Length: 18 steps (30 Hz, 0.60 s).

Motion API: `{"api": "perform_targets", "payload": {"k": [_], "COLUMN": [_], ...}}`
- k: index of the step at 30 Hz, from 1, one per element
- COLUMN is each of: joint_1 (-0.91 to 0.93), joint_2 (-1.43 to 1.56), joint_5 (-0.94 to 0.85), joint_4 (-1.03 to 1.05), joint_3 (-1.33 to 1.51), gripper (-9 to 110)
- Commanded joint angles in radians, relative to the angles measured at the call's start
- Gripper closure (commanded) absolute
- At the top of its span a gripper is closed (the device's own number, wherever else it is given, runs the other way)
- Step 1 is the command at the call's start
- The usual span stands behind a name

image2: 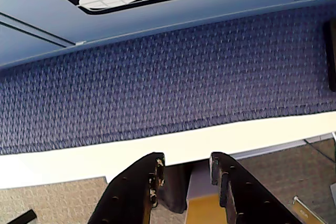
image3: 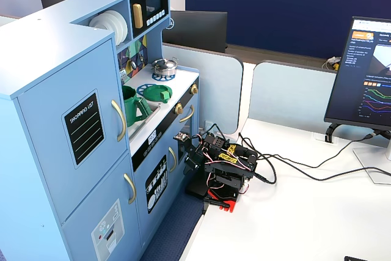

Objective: Close the left cabinet door

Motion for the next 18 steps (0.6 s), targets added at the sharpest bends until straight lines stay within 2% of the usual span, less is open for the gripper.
{"api": "perform_targets", "payload": {"k": [1, 18], "joint_1": [0.008, 0.009], "joint_2": [-0.011, -0.009], "joint_5": [-0.044, -0.064], "joint_4": [0.186, 0.187], "joint_3": [-0.008, -0.008], "gripper": [101, 101]}}
